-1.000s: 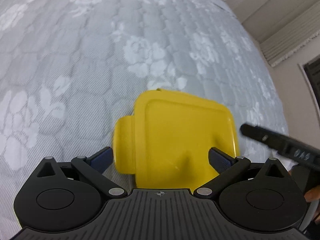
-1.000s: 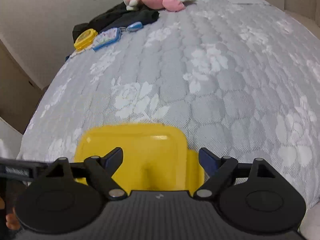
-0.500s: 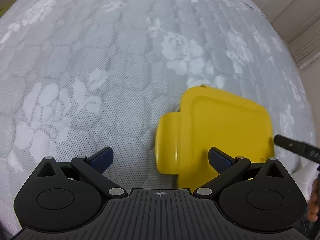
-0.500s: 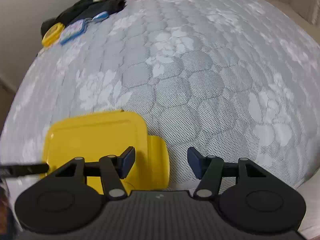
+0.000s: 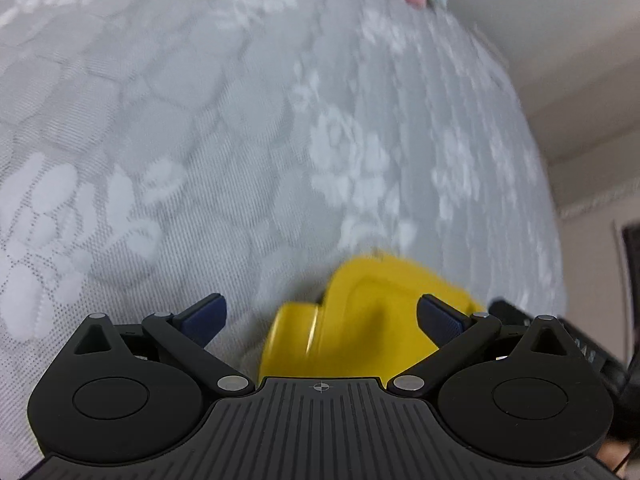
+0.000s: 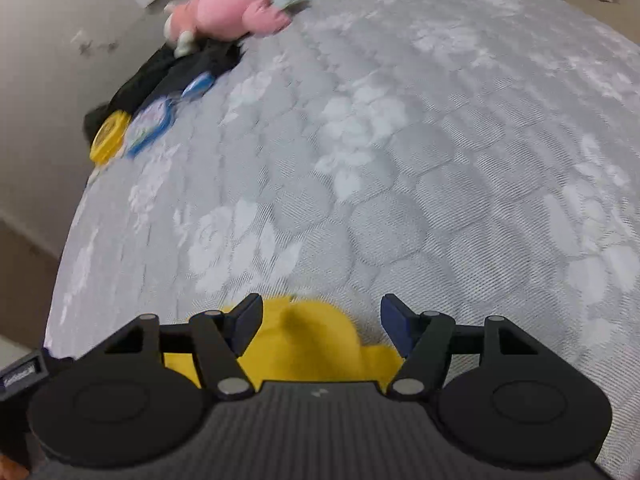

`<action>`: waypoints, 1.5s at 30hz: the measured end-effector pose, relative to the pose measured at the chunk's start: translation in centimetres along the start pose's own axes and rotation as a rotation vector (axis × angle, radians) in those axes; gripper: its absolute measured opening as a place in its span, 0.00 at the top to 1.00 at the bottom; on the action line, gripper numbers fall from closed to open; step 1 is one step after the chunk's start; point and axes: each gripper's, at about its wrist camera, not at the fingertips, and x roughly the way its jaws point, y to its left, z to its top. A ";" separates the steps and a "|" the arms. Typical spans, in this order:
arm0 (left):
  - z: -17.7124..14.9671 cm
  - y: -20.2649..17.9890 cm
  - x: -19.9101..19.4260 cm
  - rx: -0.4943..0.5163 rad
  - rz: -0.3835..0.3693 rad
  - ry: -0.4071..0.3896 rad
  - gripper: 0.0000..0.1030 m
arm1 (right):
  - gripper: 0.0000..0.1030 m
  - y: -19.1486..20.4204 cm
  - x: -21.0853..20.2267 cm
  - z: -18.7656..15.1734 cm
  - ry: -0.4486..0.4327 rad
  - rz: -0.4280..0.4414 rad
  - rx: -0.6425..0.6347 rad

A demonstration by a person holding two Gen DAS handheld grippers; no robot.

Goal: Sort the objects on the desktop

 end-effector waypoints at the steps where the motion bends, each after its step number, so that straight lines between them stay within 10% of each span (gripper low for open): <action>1: -0.3 -0.3 0.3 0.026 0.017 0.020 0.00 | 0.38 0.3 0.3 -0.5 0.019 -0.011 -0.034; 7: -2.3 -0.6 0.4 0.113 0.088 0.077 0.00 | 0.38 1.5 -1.0 -1.3 -0.031 -0.099 -0.171; 11: -2.5 0.3 -2.9 0.049 -0.003 0.028 0.00 | 0.14 1.0 -4.7 -0.6 -0.132 -0.076 -0.159; 19: -3.6 0.1 -3.5 -0.002 -0.045 0.017 0.00 | 0.39 -4.8 -4.7 -1.3 0.063 -0.047 0.051; 25: -5.3 -2.1 -0.7 0.123 0.091 0.091 0.00 | 0.35 -5.7 -3.5 -2.6 0.155 -0.058 0.070; 36: -7.4 2.4 -2.2 -0.030 0.078 0.192 0.00 | 0.25 -4.3 -2.3 -3.7 0.209 -0.059 0.041; 45: -5.5 4.2 -5.9 -0.161 -0.090 0.026 0.00 | 0.26 -4.2 -2.4 -3.1 0.179 -0.063 0.041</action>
